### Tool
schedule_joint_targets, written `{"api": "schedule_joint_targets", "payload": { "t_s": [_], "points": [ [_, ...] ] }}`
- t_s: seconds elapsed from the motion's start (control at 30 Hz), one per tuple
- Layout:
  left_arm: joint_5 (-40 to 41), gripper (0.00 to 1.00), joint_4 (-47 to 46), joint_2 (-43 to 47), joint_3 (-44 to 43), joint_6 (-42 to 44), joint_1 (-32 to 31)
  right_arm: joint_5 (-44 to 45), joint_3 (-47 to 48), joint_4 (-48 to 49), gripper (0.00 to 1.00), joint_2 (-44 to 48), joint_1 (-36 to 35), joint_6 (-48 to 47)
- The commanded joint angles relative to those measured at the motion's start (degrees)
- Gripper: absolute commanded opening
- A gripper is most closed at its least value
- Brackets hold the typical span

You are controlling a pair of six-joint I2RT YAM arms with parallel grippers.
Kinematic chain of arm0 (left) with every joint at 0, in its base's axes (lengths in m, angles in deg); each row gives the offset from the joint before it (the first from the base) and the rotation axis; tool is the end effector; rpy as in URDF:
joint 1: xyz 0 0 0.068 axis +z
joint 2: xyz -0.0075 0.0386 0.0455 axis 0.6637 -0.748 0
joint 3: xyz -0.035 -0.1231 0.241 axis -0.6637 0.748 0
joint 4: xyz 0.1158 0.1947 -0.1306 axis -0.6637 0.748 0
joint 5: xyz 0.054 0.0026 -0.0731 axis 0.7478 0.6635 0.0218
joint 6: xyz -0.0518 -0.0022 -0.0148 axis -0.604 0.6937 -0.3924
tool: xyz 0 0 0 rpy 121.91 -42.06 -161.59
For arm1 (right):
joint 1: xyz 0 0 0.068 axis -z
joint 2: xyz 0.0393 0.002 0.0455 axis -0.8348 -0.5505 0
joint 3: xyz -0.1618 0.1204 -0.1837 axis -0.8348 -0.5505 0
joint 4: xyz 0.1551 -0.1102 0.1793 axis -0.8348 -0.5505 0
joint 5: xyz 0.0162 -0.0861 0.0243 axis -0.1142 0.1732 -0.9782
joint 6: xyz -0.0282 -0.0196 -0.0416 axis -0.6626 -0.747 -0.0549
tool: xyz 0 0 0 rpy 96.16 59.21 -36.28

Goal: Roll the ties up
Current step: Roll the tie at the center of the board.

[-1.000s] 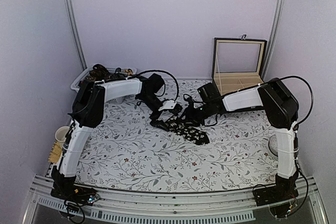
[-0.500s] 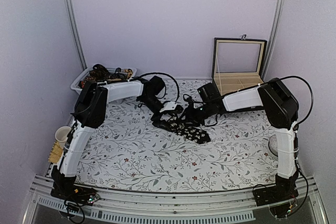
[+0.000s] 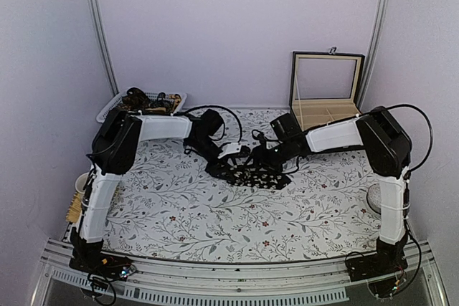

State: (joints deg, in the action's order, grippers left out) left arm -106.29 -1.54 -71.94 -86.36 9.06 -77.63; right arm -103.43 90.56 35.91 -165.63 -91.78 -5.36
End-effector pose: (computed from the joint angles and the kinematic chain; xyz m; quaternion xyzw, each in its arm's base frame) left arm 0.3807 -0.3051 0.1211 0.7111 0.6029 -0.3019 0.1995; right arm 0.3521 0.2693 0.1314 -0.0694 0.9146 0.3790 0.1229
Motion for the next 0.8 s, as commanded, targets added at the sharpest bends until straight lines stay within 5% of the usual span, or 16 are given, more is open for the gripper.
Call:
{"api": "schedule_joint_targets", "payload": {
  "t_s": [0.0, 0.23, 0.47, 0.77],
  "points": [
    [5.2, 0.49, -7.6, 7.8, 10.2, -14.0, -1.9, 5.8, -2.5, -6.0, 0.58, 12.4, 0.6, -2.2],
    [16.7, 0.47, -14.7, 13.5, 18.7, -27.4, -4.0, 4.3, -8.2, -4.8, 0.58, 18.8, 0.7, -2.5],
    [29.1, 0.47, -16.4, 13.7, 19.2, -34.0, -7.0, -7.7, -13.7, 6.0, 0.56, 16.6, -0.5, 5.6],
    [27.4, 0.46, -17.3, 14.8, 21.2, -33.4, -8.9, -10.3, -10.7, 11.5, 0.55, 7.1, -0.8, 10.0]
  ]
}}
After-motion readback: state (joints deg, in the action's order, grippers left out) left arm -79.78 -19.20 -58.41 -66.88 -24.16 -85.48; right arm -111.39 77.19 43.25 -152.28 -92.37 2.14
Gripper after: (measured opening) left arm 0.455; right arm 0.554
